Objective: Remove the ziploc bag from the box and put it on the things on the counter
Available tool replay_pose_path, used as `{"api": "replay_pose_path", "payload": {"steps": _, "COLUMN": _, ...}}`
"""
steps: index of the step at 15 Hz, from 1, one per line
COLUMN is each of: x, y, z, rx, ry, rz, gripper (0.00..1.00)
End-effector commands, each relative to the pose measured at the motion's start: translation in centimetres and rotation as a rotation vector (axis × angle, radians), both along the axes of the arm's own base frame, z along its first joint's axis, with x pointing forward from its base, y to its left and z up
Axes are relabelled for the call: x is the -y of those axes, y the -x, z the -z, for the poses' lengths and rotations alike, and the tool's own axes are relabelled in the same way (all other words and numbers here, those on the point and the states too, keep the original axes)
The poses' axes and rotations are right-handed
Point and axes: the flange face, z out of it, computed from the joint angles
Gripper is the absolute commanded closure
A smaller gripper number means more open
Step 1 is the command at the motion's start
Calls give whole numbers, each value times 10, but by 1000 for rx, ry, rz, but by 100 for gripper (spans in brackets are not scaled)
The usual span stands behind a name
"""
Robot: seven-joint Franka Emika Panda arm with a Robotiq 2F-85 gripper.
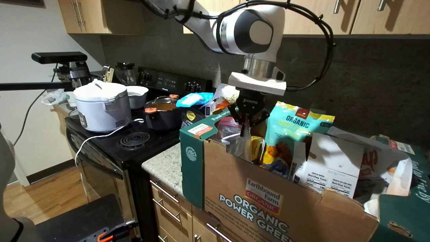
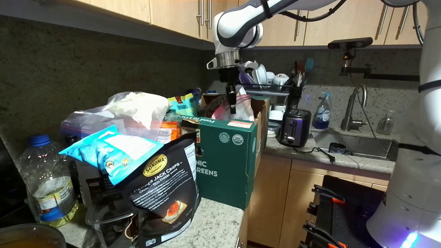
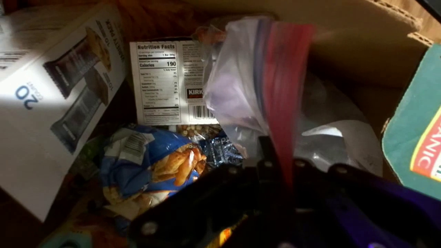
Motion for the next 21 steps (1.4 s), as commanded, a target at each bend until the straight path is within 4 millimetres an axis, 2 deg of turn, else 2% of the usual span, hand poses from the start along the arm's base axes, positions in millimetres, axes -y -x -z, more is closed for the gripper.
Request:
{"api": "replay_pose_path", "payload": {"steps": 1, "x": -10, "y": 9, "z": -29, "rx": 76, "ry": 43, "rz": 34, "gripper": 99}}
{"api": "replay_pose_path", "payload": {"steps": 11, "x": -55, "y": 23, "z": -100, "rx": 213, "ry": 205, "rz": 60, "gripper": 99}}
{"api": "replay_pose_path", "payload": {"steps": 16, "x": -79, "y": 33, "z": -142, "rx": 309, "ry": 251, "rz": 70, "gripper": 99}}
{"api": "replay_pose_path", "payload": {"steps": 21, "x": -91, "y": 43, "z": -182, "rx": 397, "ry": 275, "rz": 84, "gripper": 99}}
